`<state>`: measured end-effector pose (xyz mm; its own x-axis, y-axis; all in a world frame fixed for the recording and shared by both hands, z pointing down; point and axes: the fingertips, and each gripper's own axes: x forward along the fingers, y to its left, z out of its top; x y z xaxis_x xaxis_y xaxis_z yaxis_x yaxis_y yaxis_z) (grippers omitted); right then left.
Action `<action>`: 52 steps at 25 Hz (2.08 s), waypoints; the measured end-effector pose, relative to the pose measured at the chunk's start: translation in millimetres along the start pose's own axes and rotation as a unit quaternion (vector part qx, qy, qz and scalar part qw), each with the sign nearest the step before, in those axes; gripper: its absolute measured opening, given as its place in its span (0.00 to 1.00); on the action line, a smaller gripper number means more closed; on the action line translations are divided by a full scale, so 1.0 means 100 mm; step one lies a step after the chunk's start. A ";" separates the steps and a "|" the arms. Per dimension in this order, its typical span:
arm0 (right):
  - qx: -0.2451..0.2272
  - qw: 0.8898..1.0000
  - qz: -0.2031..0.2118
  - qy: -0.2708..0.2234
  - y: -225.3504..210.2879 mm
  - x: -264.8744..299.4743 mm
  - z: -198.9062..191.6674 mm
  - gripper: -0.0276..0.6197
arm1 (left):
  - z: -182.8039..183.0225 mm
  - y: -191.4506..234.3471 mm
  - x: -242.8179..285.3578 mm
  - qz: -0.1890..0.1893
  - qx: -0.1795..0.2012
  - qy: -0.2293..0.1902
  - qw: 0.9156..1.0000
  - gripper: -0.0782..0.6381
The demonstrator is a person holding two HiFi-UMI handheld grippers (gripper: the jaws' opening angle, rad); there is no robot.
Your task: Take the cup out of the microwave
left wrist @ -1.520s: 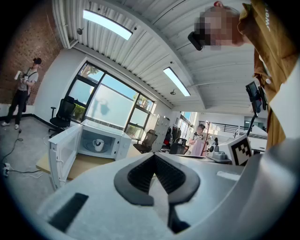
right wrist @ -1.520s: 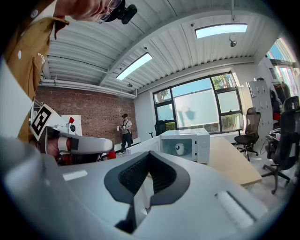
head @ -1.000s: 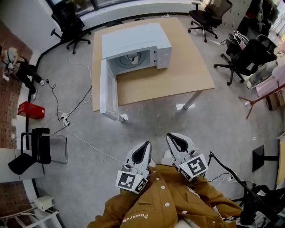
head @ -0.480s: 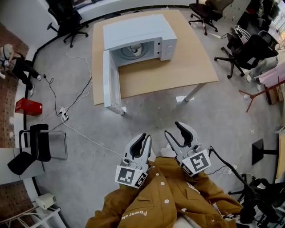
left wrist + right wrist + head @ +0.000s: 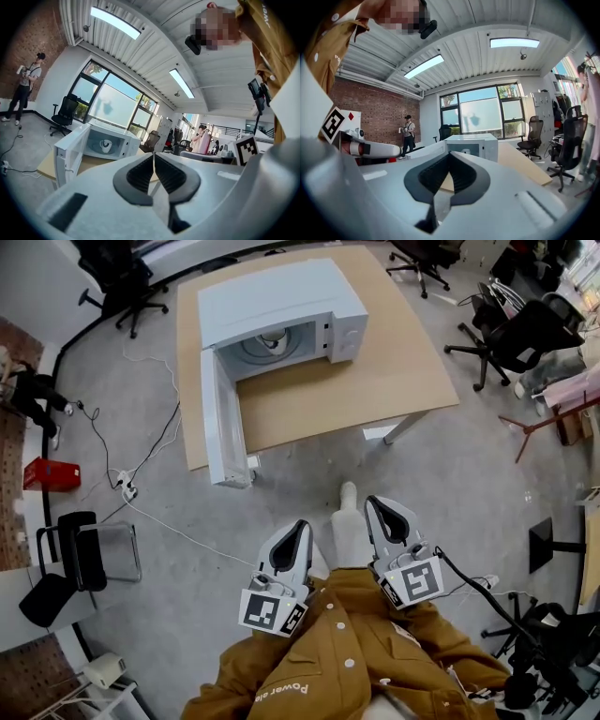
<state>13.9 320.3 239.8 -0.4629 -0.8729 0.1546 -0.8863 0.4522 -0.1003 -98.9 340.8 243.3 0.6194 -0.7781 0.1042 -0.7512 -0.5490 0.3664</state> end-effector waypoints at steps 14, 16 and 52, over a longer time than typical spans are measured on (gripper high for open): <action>-0.006 0.996 0.085 0.010 -1.19 1.25 0.19 0.05 | 0.27 0.40 1.75 0.056 0.029 0.014 0.998 0.11; -0.004 0.995 0.102 0.012 -1.31 1.43 0.20 0.05 | 0.27 0.45 1.95 0.064 0.028 0.013 0.997 0.11; -0.028 0.993 0.107 0.041 -1.74 3.54 -0.65 0.05 | -0.14 3.09 3.68 0.215 0.065 -0.025 0.974 0.47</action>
<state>2.7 -55.5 375.6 -0.6385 -0.7387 0.2160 -0.7660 0.6373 -0.0850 -99.4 -110.6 408.0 0.2319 -0.9567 0.1757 -0.9633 -0.2008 0.1780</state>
